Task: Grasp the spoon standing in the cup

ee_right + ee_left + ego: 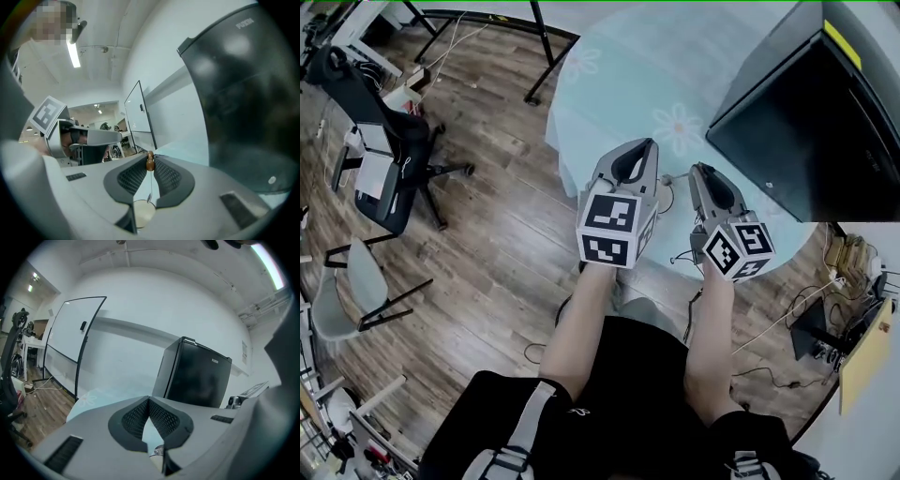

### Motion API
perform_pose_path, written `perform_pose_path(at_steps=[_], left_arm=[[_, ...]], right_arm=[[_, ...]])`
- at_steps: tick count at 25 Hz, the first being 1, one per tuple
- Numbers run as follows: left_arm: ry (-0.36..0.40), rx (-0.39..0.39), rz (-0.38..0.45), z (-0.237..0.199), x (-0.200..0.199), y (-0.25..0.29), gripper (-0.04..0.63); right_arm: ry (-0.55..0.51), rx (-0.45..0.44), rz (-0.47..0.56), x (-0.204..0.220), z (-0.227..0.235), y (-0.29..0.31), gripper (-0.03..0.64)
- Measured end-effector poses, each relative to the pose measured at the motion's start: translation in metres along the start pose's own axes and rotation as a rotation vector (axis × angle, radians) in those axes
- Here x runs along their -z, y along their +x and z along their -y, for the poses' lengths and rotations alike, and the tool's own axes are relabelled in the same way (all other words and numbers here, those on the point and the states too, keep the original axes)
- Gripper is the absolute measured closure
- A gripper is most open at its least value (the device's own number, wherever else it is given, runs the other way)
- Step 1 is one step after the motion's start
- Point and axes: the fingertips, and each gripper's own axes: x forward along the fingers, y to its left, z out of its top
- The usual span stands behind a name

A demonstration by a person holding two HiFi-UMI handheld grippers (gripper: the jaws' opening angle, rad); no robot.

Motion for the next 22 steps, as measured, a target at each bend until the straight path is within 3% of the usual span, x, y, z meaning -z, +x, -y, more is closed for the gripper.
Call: perform_pose_path(at_steps=[13, 22], left_arm=[[0.113, 0.101, 0.119, 0.037, -0.074, 0.003, 0.591], [0.170, 0.111, 0.161, 0.048, -0.100, -0.005, 0.591]], right_arm=[[-0.100, 0.012, 0.175, -0.087, 0.001, -0.022, 0.568], [-0.135, -0.013, 0.244, -0.123, -0.009, -0.025, 0.568]])
